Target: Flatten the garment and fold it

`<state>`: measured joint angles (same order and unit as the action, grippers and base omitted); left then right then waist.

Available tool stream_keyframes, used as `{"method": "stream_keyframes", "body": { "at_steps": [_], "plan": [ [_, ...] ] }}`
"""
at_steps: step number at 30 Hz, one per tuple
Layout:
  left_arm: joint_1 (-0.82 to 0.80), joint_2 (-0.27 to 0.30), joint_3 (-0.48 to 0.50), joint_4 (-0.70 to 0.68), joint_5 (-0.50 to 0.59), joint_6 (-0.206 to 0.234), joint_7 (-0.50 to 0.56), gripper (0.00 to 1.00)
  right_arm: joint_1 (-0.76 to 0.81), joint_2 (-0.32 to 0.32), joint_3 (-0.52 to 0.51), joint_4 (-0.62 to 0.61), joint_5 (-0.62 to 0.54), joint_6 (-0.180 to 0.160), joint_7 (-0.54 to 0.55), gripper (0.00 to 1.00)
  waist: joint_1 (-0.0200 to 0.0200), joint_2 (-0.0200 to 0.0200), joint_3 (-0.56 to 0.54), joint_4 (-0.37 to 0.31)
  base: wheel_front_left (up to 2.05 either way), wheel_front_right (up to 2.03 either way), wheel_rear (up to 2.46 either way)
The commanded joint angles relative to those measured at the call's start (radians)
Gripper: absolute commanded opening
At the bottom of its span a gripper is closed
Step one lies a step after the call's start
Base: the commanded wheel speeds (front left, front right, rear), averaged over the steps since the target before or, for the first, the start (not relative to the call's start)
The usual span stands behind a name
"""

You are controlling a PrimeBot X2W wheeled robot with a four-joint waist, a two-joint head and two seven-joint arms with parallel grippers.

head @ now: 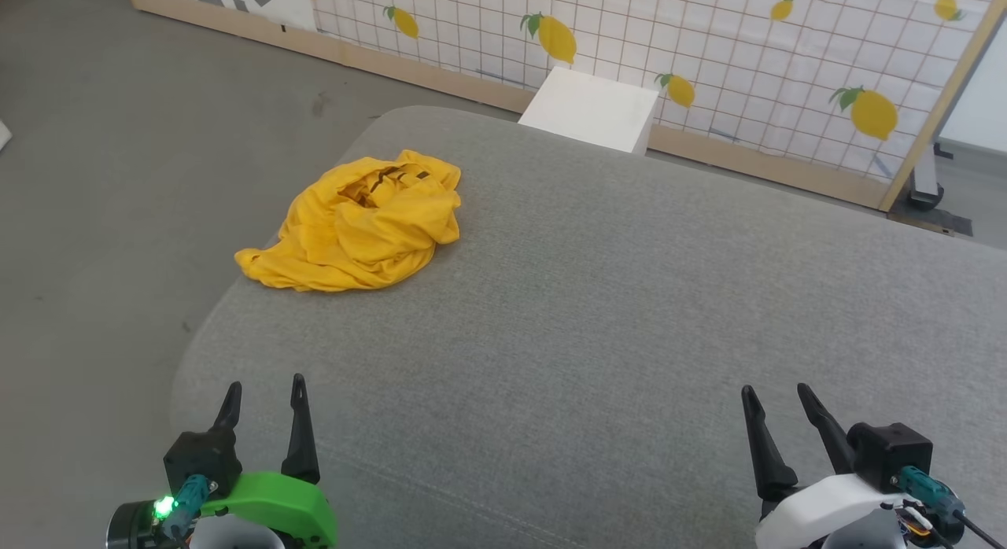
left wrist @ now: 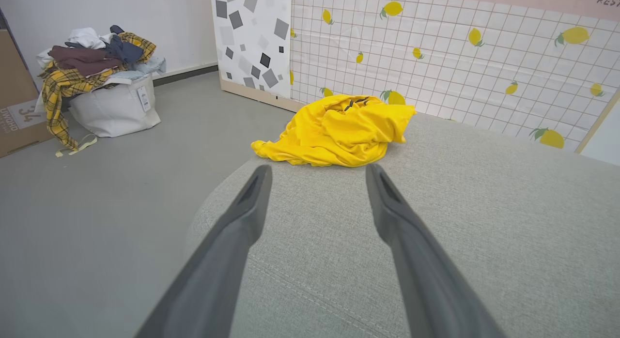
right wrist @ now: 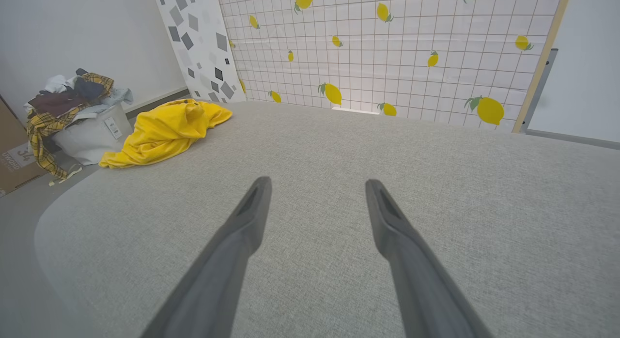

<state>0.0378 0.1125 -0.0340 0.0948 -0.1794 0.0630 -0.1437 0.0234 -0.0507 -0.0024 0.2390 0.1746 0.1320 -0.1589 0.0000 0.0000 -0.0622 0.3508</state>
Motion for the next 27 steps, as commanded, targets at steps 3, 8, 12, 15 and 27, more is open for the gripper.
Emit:
{"method": "stream_keyframes", "body": {
  "at_steps": [3, 8, 12, 15, 27],
  "plan": [
    [0.018, 0.012, -0.002, 0.007, -0.024, 0.012, -0.014, 1.0, 0.017, 0.0, -0.001, 0.01, 0.007, -0.001, -0.01, 1.0, 0.0, 0.0, -0.003, 0.019, 0.0, 0.0, 0.0],
    [0.017, 0.018, -0.004, 0.012, -0.037, 0.019, -0.025, 1.0, 0.02, 0.0, 0.001, 0.013, 0.012, -0.001, -0.012, 1.0, 0.0, 0.0, -0.005, 0.042, 0.0, 0.0, 0.0],
    [0.016, 0.022, -0.006, 0.018, -0.048, 0.023, -0.035, 1.0, 0.022, 0.0, 0.003, 0.016, 0.016, -0.001, -0.013, 1.0, 0.0, 0.0, -0.004, 0.06, 0.0, 0.0, 0.0],
    [0.018, 0.025, -0.012, 0.022, -0.06, 0.03, -0.045, 1.0, 0.026, 0.0, 0.006, 0.021, 0.023, -0.001, -0.015, 1.0, 0.0, 0.0, -0.004, 0.08, 0.0, 0.0, 0.0],
    [0.025, 0.038, -0.026, 0.041, -0.1, 0.048, -0.075, 1.0, 0.038, 0.0, 0.01, 0.038, 0.042, -0.001, -0.023, 1.0, 0.0, 0.0, -0.003, 0.137, 0.0, 0.0, 0.0]
  ]
}}
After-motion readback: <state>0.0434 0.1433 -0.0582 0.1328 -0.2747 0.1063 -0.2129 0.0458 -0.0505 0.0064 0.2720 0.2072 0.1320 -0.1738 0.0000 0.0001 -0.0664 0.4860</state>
